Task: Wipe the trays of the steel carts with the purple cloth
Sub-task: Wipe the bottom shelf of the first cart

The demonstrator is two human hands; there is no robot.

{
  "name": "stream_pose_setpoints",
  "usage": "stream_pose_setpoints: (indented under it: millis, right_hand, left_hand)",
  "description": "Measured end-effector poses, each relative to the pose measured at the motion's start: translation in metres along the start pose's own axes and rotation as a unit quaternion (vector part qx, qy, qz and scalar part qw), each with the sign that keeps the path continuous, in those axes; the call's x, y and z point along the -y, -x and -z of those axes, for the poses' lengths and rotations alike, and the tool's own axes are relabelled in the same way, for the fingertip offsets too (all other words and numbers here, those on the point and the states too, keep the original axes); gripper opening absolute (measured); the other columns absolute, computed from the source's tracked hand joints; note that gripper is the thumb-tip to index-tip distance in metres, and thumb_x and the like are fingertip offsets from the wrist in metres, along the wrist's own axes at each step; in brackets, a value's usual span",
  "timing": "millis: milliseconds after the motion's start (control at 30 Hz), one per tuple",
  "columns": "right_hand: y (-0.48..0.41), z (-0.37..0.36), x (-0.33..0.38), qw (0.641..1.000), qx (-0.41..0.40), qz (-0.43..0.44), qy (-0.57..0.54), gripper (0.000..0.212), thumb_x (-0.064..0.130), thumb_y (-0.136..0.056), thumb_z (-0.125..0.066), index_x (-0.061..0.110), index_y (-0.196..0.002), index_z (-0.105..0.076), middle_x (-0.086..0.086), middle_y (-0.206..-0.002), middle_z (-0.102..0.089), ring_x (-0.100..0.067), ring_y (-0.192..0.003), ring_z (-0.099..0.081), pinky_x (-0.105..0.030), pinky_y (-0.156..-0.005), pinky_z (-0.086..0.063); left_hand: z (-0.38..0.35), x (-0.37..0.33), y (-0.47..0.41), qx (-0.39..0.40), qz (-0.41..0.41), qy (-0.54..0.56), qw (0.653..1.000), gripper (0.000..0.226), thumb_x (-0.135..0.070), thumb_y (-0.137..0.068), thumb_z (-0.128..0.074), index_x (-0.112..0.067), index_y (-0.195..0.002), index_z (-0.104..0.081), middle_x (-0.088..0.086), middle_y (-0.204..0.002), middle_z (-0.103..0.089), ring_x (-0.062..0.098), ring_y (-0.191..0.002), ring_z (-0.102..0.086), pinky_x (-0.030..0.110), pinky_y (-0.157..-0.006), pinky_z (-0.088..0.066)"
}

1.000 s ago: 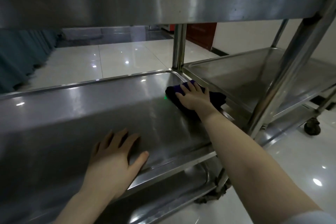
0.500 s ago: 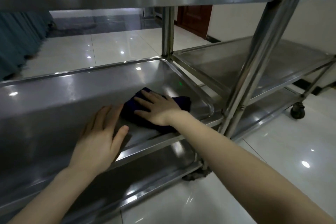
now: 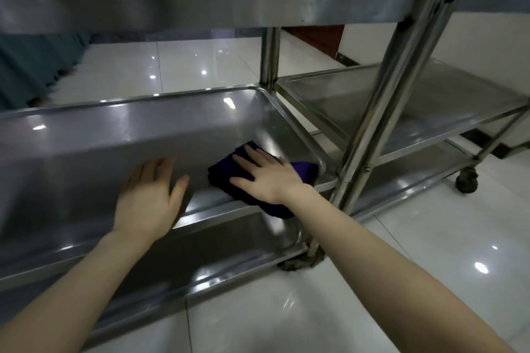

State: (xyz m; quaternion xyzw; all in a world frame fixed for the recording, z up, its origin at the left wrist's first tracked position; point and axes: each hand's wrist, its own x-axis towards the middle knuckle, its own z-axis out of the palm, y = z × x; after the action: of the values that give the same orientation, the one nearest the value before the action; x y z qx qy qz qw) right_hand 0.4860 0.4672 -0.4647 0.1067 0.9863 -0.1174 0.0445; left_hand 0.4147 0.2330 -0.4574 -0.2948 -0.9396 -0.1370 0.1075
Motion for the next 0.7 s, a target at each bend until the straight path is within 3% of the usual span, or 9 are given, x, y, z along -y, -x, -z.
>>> stream_pose_setpoints:
  millis: [133,267,367,467,567,700]
  right_hand:
    - [0.021,0.015,-0.041,0.997,-0.008,-0.083,0.01,0.063,0.068,-0.095,-0.021,0.045,-0.153,-0.011,0.013,-0.163,0.003,-0.013,-0.15,-0.001,-0.045,-0.117,-0.005]
    - [0.026,0.0,-0.007,0.991,-0.056,-0.123,0.025,0.062,0.062,-0.097,-0.018,0.038,-0.154,-0.012,0.008,-0.164,0.002,-0.015,-0.15,-0.002,-0.046,-0.118,-0.006]
    - [0.024,-0.034,0.079,0.993,-0.105,-0.052,0.024,0.062,0.058,-0.096,-0.021,0.035,-0.154,-0.02,0.004,-0.164,-0.006,-0.018,-0.149,-0.007,-0.048,-0.117,-0.009]
    - [0.019,-0.045,0.136,0.994,-0.105,0.002,0.017,0.057,0.052,-0.098,-0.024,0.035,-0.152,-0.023,0.005,-0.163,-0.011,-0.018,-0.149,-0.01,-0.047,-0.115,-0.012]
    - [0.025,-0.034,0.11,0.994,-0.097,-0.022,0.054,0.055,0.054,-0.099,-0.025,0.041,-0.153,-0.018,0.01,-0.163,-0.008,-0.011,-0.149,-0.009,-0.04,-0.117,-0.012]
    - [0.04,-0.007,0.034,0.979,-0.077,-0.178,0.063,0.054,0.054,-0.101,-0.024,0.042,-0.153,-0.014,0.011,-0.164,-0.003,-0.015,-0.149,-0.012,-0.04,-0.118,-0.012]
  left_hand:
    - [0.0,0.018,0.021,0.037,-0.034,-0.053,0.997,0.065,-0.054,-0.092,-0.022,-0.019,-0.143,-0.043,0.016,-0.139,-0.049,0.039,-0.125,-0.046,0.053,-0.095,-0.043]
    - [-0.005,0.029,0.022,0.042,-0.044,-0.058,0.996,0.063,-0.054,-0.094,-0.016,-0.027,-0.148,-0.034,0.008,-0.147,-0.042,0.033,-0.136,-0.035,0.053,-0.107,-0.033]
    - [-0.006,0.029,0.022,0.04,-0.039,-0.028,0.998,0.061,-0.05,-0.095,-0.014,-0.027,-0.149,-0.029,0.01,-0.146,-0.04,0.032,-0.137,-0.033,0.052,-0.108,-0.032]
    - [0.002,0.031,0.023,0.045,-0.019,0.087,0.995,0.061,-0.048,-0.095,-0.012,-0.025,-0.15,-0.025,0.011,-0.152,-0.032,0.029,-0.143,-0.022,0.049,-0.112,-0.026]
    - [0.015,0.055,0.027,0.058,-0.034,0.14,0.988,0.057,-0.047,-0.099,-0.019,-0.024,-0.15,-0.026,0.007,-0.155,-0.026,0.023,-0.146,-0.013,0.045,-0.112,-0.026]
    - [0.033,0.144,0.047,0.075,-0.05,0.032,0.995,0.061,-0.06,-0.096,-0.016,-0.035,-0.152,-0.019,0.0,-0.158,-0.02,0.021,-0.148,-0.01,0.047,-0.112,-0.028]
